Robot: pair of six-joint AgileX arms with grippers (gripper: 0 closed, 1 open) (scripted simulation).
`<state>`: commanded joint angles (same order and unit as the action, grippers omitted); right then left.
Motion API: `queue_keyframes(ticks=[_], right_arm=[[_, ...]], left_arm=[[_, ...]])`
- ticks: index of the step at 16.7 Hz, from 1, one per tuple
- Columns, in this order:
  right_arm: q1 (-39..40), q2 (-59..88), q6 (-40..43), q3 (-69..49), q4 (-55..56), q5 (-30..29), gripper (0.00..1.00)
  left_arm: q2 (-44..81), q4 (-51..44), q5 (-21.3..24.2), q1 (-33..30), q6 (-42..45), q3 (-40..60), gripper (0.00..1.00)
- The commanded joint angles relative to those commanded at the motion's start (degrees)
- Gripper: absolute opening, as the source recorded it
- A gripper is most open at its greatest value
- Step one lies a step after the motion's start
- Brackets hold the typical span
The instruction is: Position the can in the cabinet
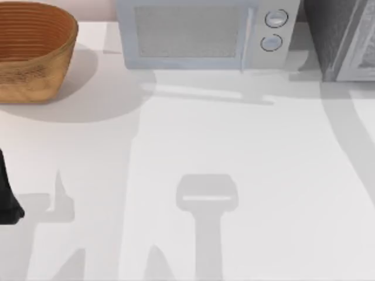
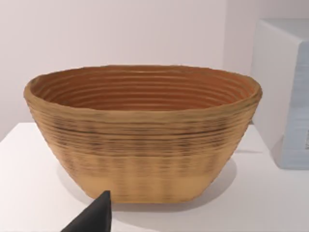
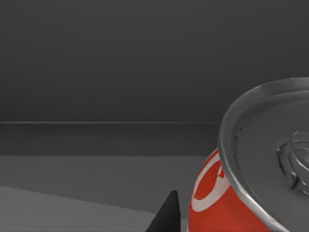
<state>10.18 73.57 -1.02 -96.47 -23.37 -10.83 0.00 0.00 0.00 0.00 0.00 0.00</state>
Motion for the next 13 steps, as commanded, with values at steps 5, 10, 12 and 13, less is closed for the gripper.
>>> queue_keyframes(ticks=[5,10,12,13], right_arm=[[0.33,2.57,0.01,-3.57,-0.72,-0.46,0.0],[-0.09,4.31,-0.1,-5.42,-1.23,-0.32,0.0],[-0.43,8.09,-0.13,-9.8,-2.47,-0.05,0.0],[-0.64,10.55,-0.15,-12.95,-3.3,0.18,0.0]], left_arm=[[0.0,0.0,0.0,0.0,0.0,0.0,1.0],[0.0,0.0,0.0,0.0,0.0,0.0,1.0],[0.0,0.0,0.0,0.0,0.0,0.0,1.0],[0.0,0.0,0.0,0.0,0.0,0.0,1.0]])
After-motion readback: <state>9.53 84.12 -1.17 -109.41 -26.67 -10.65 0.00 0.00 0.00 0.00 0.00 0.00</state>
